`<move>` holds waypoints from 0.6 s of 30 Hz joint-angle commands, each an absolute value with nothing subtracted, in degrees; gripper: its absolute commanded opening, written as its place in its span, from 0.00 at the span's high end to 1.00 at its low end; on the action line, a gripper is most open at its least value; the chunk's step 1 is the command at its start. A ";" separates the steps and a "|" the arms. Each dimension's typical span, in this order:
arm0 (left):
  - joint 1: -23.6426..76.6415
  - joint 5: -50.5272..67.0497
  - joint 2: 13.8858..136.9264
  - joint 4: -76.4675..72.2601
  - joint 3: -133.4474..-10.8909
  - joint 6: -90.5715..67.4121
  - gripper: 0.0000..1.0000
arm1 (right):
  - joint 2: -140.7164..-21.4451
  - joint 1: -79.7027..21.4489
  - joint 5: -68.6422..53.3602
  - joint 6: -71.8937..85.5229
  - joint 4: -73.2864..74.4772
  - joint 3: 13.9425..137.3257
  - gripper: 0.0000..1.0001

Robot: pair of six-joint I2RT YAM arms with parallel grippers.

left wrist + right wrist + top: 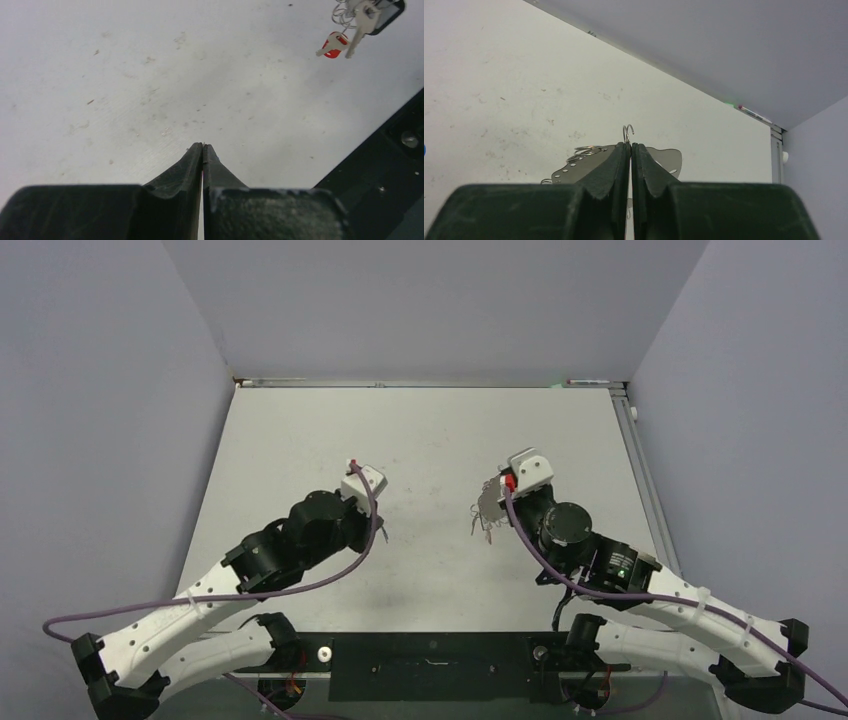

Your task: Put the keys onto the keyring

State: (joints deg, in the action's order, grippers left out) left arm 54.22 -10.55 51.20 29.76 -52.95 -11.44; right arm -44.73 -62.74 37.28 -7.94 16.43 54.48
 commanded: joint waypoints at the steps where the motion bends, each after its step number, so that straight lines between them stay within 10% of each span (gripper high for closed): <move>1: 48.28 -15.29 42.81 26.33 -44.10 -11.48 1.00 | -46.23 -63.28 33.03 -6.43 7.02 52.24 0.95; 18: 30.92 -3.69 35.16 17.98 -37.27 -18.91 1.00 | -51.11 -63.19 29.43 -4.59 -0.88 48.36 0.95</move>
State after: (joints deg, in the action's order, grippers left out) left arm 32.25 -6.59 37.54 23.20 -36.93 -16.10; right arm -52.27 -62.74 30.13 -5.45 4.49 48.84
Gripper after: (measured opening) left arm 0.003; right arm 0.059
